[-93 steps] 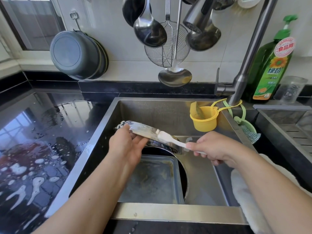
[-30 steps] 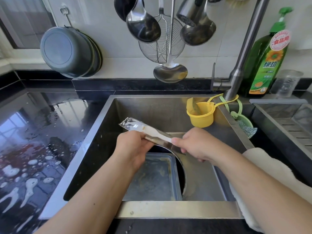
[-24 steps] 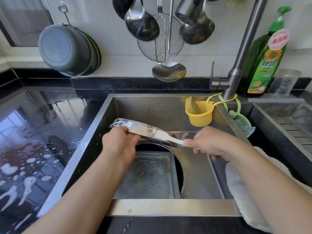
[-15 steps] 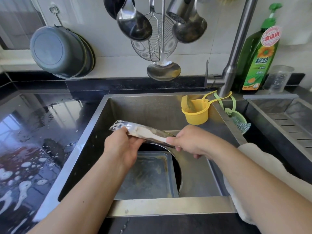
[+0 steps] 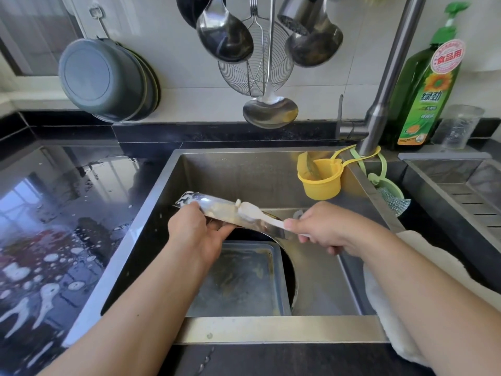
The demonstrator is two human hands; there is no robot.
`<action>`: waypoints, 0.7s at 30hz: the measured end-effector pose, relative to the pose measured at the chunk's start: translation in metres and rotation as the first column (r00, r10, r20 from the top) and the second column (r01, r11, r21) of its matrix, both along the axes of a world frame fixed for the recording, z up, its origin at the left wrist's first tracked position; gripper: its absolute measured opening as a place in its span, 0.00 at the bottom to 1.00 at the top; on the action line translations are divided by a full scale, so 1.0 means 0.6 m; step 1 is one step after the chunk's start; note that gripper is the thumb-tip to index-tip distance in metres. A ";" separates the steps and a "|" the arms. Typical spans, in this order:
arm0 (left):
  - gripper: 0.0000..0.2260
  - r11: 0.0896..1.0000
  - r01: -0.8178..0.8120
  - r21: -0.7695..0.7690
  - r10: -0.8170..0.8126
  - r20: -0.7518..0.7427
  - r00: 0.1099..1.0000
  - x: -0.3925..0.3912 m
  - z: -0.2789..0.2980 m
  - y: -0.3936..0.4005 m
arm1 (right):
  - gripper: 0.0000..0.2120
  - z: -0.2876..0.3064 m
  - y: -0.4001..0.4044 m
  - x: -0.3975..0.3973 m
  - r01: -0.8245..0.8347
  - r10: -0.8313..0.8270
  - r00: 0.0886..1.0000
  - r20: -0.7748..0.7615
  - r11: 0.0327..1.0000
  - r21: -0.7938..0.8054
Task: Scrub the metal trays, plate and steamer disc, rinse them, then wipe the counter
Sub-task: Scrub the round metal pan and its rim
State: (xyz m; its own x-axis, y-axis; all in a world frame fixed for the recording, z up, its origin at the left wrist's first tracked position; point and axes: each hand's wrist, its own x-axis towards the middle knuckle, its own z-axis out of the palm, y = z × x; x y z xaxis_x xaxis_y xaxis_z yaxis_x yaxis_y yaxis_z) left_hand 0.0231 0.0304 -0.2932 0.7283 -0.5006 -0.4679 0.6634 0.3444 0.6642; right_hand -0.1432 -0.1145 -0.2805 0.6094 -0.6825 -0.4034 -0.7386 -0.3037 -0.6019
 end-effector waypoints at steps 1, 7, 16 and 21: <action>0.14 1.000 -0.010 -0.021 0.010 -0.007 1.000 0.000 0.001 0.001 | 0.24 0.000 -0.003 -0.005 0.017 -0.017 1.000 0.003 1.000 0.004; 0.12 0.992 0.121 -0.037 -0.120 0.016 0.993 -0.031 0.003 -0.012 | 0.25 -0.012 0.009 0.013 0.010 -0.011 0.997 0.072 1.000 0.016; 0.11 0.989 0.121 -0.090 -0.125 -0.037 0.991 -0.023 0.017 0.001 | 0.23 -0.001 -0.003 -0.002 0.046 -0.048 0.997 0.062 0.998 0.038; 0.14 0.997 0.037 -0.063 -0.037 0.001 0.999 -0.006 0.008 0.004 | 0.23 -0.002 0.005 0.001 -0.009 0.005 0.998 0.061 0.998 0.058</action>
State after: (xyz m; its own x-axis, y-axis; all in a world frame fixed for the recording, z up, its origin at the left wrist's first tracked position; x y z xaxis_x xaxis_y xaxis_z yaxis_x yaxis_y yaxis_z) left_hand 0.0192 0.0331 -0.2886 0.7084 -0.5557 -0.4352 0.6770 0.3603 0.6418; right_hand -0.1425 -0.1118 -0.2816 0.6388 -0.6546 -0.4042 -0.6979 -0.2720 -0.6625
